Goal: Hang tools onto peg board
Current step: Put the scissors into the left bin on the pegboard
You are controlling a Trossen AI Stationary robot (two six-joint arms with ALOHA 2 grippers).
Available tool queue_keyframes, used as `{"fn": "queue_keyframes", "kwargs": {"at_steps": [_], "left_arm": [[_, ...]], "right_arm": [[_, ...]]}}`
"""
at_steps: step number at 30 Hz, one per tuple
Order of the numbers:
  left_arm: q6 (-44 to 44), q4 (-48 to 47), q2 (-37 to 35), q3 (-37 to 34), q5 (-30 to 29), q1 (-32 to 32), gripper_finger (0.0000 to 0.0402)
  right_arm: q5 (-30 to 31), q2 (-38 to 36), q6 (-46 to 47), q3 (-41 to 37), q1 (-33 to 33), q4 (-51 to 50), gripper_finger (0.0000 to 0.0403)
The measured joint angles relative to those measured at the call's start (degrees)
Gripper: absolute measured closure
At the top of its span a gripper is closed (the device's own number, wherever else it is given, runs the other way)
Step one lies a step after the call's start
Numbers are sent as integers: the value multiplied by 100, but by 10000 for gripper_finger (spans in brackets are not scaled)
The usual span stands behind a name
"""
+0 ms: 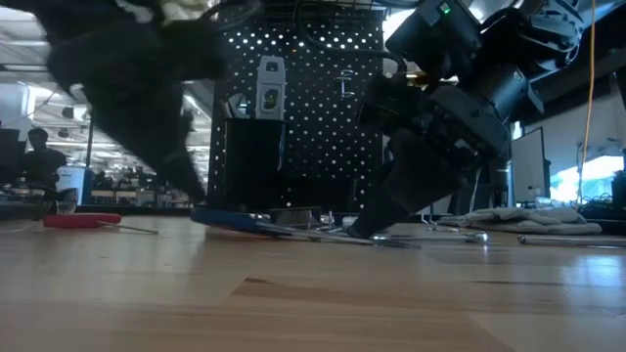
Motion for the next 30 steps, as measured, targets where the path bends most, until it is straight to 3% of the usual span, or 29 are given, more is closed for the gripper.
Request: {"fn": "queue_keyframes", "kwargs": {"at_steps": [8, 18, 30], "left_arm": [[-681, 111, 268, -448, -218, -87, 227], [213, 556, 413, -458, -650, 87, 227], [858, 1030, 467, -473, -1086, 162, 227]], "right_arm": [[20, 4, 308, -7, 5, 103, 171], [-27, 9, 257, -12, 6, 152, 171], [366, 223, -69, -2, 11, 264, 171]]}}
